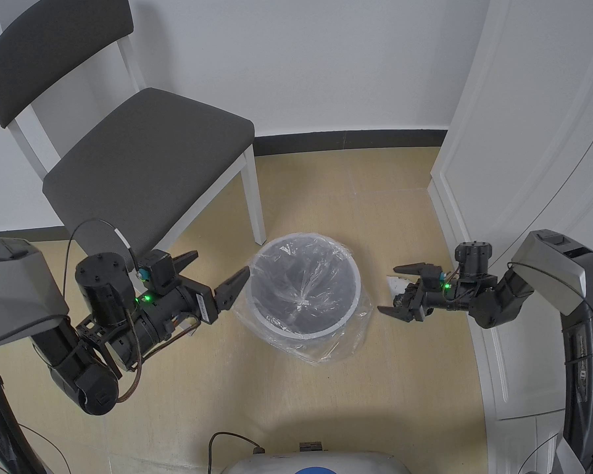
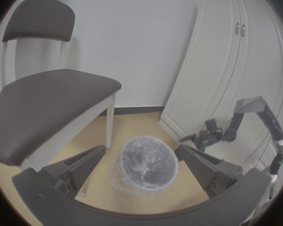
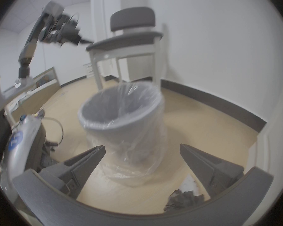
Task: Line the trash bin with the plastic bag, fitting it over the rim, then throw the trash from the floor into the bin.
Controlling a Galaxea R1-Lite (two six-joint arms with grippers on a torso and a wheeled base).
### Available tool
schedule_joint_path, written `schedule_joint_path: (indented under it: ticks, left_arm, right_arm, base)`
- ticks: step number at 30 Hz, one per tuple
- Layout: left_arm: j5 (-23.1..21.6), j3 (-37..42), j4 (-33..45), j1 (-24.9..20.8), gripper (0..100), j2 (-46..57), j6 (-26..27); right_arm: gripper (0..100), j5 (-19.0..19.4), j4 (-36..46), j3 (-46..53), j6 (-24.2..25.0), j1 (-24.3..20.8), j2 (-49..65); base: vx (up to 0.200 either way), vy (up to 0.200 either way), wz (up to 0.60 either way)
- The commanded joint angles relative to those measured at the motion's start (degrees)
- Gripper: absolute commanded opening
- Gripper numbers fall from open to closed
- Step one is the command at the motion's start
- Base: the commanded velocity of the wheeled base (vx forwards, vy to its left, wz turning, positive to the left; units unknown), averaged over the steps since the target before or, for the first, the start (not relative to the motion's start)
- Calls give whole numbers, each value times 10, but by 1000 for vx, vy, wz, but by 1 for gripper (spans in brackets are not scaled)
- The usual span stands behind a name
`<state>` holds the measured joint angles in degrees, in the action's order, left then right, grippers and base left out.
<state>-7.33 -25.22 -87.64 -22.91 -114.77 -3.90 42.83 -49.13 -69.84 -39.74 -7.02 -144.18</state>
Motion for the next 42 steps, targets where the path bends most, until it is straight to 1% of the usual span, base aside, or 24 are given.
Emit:
schedule_joint_path:
  ticks: [1, 2, 3, 4, 5, 6, 7, 10, 11, 13, 14, 15, 17, 18, 19, 20, 21, 23, 26, 27, 30, 35, 38, 42]
  left_arm:
    - [35, 7, 0, -25, 100, -85, 45]
    - [57, 4, 0, -32, 100, -99, 65]
    - [74, 3, 0, -39, 100, -109, 79]
    - [82, 2, 0, -43, 100, -114, 85]
    - [108, 0, 0, -53, 100, -129, 98]
    - [115, 0, 0, -56, 100, -133, 100]
    - [132, -4, 0, -60, 100, -145, 104]
    - [133, -13, 3, -57, 100, -156, 104]
    - [134, -18, 5, -57, 100, -164, 106]
    - [136, -21, 7, -57, 100, -179, 116]
    - [137, -19, 7, -57, 100, -185, 123]
    - [139, -18, 7, -57, 100, -203, 144]
    - [139, -18, 6, -57, 100, -207, 149]
    - [161, -21, 0, -47, 100, -246, 182]
    - [161, -21, 0, -47, 100, -246, 182]
    - [192, -35, 0, -42, 100, -271, 199]
    - [203, -43, 0, -41, 100, -279, 207]
    - [222, -55, 0, -34, 100, -291, 229]
    - [233, -71, 0, -27, 100, -299, 258]
    - [234, -73, 0, -27, 100, -300, 260]
    - [264, -99, 0, -30, 100, -316, 275]
    - [285, -154, 1, -30, 100, -353, 294]
    - [311, -221, 5, -18, 100, -383, 326]
    - [317, -275, 9, -5, 100, -398, 342]
  right_arm:
    - [100, -31, -186, 136, 173, 22, 115]
    - [100, -55, -255, 163, 231, 17, 124]
    - [100, -77, -308, 182, 273, 12, 127]
    - [100, -89, -334, 190, 292, 9, 128]
    - [100, -134, -407, 214, 346, -7, 128]
    - [100, -147, -409, 220, 359, -12, 128]
    - [100, -199, -409, 240, 377, -24, 135]
    - [100, -290, -409, 272, 397, -38, 174]
    - [100, -332, -409, 277, 431, -47, 184]
    - [100, -381, -409, 275, 492, -60, 196]
    - [100, -393, -409, 273, 506, -63, 201]
    - [100, -408, -409, 270, 527, -65, 209]
    - [100, -410, -409, 270, 527, -65, 210]
    - [100, -420, -402, 262, 526, -61, 225]
    - [100, -420, -402, 262, 526, -61, 225]
    - [100, -422, -380, 257, 527, -56, 254]
    - [100, -422, -370, 257, 531, -53, 264]
    - [100, -422, -350, 257, 534, -48, 285]
    - [100, -421, -343, 260, 539, -45, 302]
    - [100, -421, -344, 260, 540, -44, 303]
    - [100, -421, -344, 256, 542, -43, 306]
    - [100, -421, -345, 256, 542, -43, 312]
    - [100, -421, -349, 260, 542, -43, 324]
    - [100, -420, -350, 261, 542, -42, 328]
  base:
    - [0, 0, 0]
    - [0, 0, 0]
    - [0, 0, 0]
    - [0, 0, 0]
    - [0, 0, 0]
    - [0, 0, 0]
    - [0, 0, 0]
    - [0, 0, 0]
    - [0, 0, 0]
    - [0, 0, 0]
    - [0, 0, 0]
    - [0, 0, 0]
    - [0, 0, 0]
    - [0, 0, 0]
    - [0, 0, 0]
    - [0, 0, 0]
    - [0, 0, 0]
    - [0, 0, 0]
    - [0, 0, 0]
    - [0, 0, 0]
    - [0, 0, 0]
    - [0, 0, 0]
    - [0, 0, 0]
    - [0, 0, 0]
